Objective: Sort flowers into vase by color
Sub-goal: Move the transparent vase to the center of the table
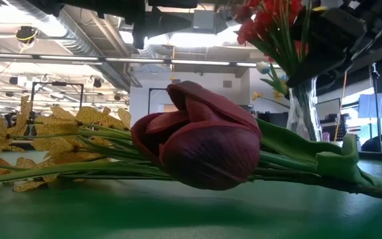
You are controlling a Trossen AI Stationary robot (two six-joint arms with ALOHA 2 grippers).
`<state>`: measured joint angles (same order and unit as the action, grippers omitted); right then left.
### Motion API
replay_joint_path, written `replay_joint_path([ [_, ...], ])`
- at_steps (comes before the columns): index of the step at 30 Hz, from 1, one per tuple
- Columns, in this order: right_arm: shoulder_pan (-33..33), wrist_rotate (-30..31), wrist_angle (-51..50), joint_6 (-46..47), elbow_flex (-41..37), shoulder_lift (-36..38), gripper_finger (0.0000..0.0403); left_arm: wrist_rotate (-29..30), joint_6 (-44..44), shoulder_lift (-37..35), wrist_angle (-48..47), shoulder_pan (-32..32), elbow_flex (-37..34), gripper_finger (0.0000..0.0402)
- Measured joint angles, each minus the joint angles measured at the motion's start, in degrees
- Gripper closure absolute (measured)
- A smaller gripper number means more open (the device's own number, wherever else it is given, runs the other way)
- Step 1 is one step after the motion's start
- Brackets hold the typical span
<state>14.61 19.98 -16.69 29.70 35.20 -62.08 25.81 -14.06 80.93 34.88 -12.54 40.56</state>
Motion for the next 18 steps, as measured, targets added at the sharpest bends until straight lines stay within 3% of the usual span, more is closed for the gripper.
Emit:
replay_joint_path([
  [18,0.04,-2.66,-24.57,5.57,10.07,1.37,0.0109,0.02,0.0,0.0,-1.03,0.01,0.0,0.0199],
])
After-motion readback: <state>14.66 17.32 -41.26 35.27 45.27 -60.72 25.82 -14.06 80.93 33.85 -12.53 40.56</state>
